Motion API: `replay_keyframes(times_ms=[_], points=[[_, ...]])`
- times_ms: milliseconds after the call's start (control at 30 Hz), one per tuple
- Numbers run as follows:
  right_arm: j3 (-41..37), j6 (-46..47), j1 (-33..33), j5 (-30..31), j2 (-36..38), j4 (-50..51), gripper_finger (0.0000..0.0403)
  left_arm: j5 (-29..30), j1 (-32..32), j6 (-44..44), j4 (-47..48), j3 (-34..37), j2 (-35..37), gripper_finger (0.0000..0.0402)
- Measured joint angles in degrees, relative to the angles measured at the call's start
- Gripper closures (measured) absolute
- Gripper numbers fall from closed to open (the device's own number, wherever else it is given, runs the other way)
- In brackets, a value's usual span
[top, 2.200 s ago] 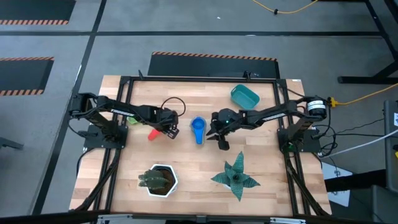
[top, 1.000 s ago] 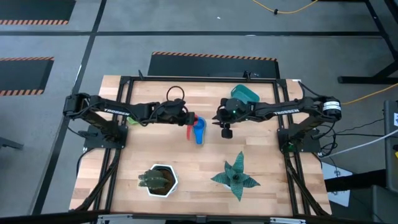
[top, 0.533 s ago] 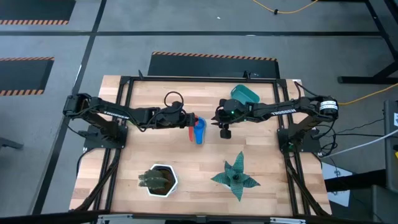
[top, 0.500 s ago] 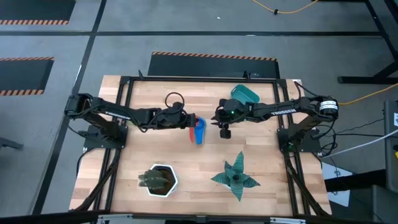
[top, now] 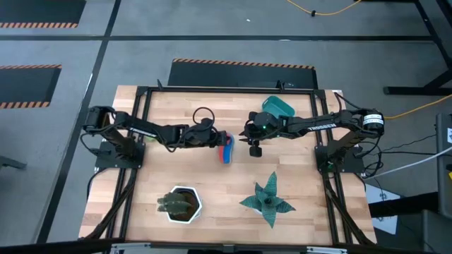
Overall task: Nest measuring cups in basket
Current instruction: Stack the red measuring cup on top of the blue measuring cup
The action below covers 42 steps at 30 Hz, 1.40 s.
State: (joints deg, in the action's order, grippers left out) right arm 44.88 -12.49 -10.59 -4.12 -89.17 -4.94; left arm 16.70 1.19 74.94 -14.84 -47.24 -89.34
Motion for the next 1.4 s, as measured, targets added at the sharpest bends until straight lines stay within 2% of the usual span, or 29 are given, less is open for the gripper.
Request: replay_keyframes(times_ms=[467,1100,1400], points=[[0.00,0.00,0.00,0.00,0.00,0.02,0.0297,0.29,0.43,0.88,2.70,-0.05,-0.70,0.0388],[0.00,0.01,0.00,0.00,0.00,0.04,0.0297,0.73,0.68,0.42,2.81,-0.04,-0.70,0.0314],[0.00,0.02,0.00,0.00,0.02,0.04,0.0297,-1.71,0.68,-0.33,2.77,-0.04,-0.70,0.0310]])
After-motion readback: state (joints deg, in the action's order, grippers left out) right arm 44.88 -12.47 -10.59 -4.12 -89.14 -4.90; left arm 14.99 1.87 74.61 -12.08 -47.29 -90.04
